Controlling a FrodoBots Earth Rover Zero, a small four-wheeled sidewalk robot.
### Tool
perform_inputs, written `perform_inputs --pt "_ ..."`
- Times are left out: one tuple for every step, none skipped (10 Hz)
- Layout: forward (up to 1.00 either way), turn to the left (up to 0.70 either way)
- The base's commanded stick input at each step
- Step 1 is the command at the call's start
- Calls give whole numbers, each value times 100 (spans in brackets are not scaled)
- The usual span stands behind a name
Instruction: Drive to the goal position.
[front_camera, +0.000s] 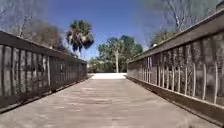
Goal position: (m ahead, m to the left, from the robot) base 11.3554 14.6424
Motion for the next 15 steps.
perform_inputs --pt "70 -35" --pt "70 -27" --pt "70 -8" --pt "70 0" --pt "70 0" --pt "70 0" --pt "70 0" --pt "70 0" --pt "70 0" --pt "70 0" --pt "70 0" --pt "70 0" --pt "70 0" --pt "70 0" --pt "70 0"
